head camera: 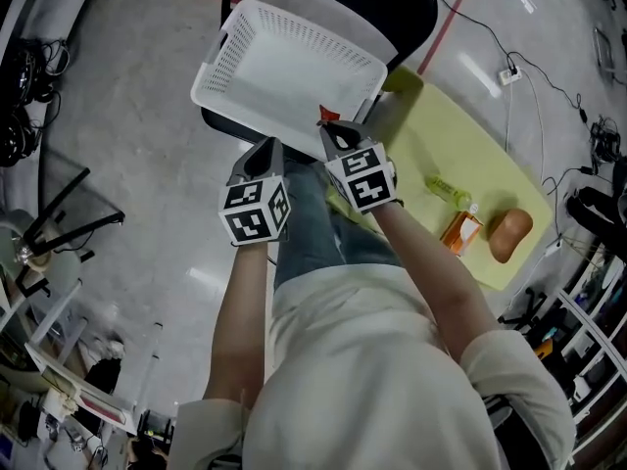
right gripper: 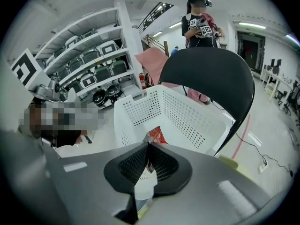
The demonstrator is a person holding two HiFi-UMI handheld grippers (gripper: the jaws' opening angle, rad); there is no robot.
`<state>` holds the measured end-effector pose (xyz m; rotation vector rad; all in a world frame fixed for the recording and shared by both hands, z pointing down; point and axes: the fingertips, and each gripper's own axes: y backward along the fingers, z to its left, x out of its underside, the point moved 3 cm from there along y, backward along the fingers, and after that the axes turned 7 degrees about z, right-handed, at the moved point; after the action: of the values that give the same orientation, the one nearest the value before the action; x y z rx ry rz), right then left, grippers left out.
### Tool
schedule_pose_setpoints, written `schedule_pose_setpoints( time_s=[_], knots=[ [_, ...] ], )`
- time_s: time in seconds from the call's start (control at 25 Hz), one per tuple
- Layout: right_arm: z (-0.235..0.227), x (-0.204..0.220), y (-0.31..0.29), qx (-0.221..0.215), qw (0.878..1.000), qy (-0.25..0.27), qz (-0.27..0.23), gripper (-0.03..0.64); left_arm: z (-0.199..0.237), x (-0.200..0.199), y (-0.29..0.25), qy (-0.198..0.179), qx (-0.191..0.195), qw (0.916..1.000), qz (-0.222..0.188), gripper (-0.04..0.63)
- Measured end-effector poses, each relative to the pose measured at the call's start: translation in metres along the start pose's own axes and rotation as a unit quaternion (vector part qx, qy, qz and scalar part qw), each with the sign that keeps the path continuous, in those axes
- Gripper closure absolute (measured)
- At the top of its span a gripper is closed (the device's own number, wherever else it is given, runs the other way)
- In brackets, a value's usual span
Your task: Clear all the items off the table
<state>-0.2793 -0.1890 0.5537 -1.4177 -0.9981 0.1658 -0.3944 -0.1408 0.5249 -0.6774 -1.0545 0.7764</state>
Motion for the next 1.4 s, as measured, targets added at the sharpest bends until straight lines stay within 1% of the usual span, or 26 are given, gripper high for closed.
schedule_pose_setpoints(
  time_s=[0.2, 0.48, 0.76, 1.16, 1.4],
  knots=[
    [-0.004, 0.001, -0.013, -0.002, 1.000, -0.011, 0.007, 0.600, 0.001, -0.003, -0.014, 0.001, 0.003, 1.0000, 0.007, 0.586],
    [-0.004, 0.000, -0.018, -0.004, 1.000, -0.013, 0.007, 0.592, -0.001, -0.008, -0.018, -0.002, 0.005, 1.0000, 0.003, 0.586],
    [-0.003, 0.002, -0.017, -0.009, 1.000, -0.011, 0.007, 0.537, -0.004, -0.006, -0.017, -0.002, 0.007, 1.0000, 0.004, 0.586],
    [-0.003, 0.004, -0.017, -0.005, 1.000, -0.008, 0.010, 0.537, -0.004, -0.002, -0.014, 0.002, 0.007, 1.0000, 0.003, 0.586],
    [-0.003, 0.003, -0.016, -0.004, 1.000, -0.011, 0.010, 0.538, -0.004, -0.004, -0.013, -0.002, 0.007, 1.0000, 0.003, 0.586]
  ],
)
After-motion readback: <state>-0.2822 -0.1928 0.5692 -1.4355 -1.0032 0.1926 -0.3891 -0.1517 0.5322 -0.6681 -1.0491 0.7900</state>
